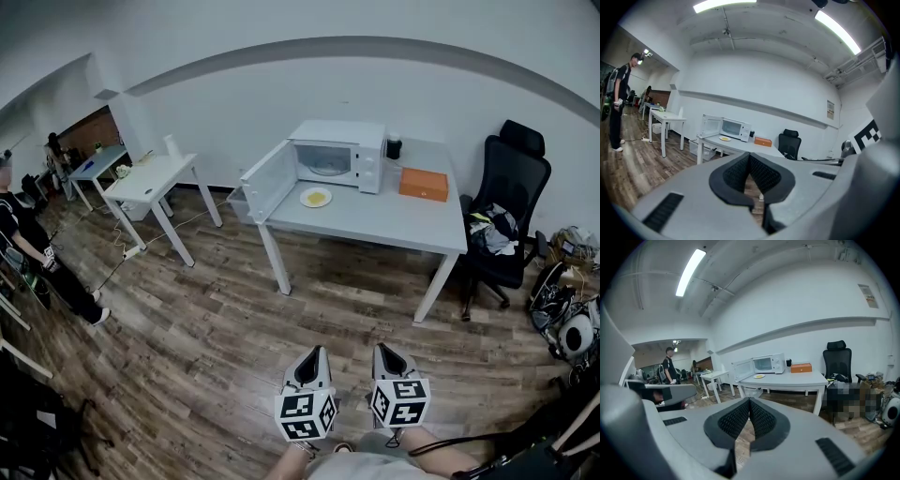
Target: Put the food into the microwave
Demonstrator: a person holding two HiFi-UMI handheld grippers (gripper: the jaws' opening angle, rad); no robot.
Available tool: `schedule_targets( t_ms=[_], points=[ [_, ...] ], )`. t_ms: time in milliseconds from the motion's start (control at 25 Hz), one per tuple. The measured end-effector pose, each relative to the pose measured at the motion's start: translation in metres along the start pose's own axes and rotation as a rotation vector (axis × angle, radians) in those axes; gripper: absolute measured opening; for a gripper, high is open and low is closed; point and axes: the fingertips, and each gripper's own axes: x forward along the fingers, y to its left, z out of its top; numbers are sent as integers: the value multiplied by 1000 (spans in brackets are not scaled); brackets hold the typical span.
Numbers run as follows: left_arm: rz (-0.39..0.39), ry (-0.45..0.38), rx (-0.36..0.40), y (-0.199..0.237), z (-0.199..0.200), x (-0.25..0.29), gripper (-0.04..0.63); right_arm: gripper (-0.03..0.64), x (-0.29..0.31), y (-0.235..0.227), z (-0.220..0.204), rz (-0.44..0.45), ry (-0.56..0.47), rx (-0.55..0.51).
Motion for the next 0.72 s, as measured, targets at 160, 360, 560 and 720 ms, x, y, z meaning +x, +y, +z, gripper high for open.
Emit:
schedule_targets(
  t_ms=[160,360,560,720],
  points=[
    [5,5,-12,7,-1,6,2,17,7,-1,0,-1,10,-3],
    [3,19,-8,9,-2,18,3,17,20,-8,2,-4,19,0],
    [13,28,7,14,-2,40,3,17,45,-19,3,2,24,-1],
    [33,29,15,23,5,68,2,17,78,-27,15,25,23,-8]
  ],
)
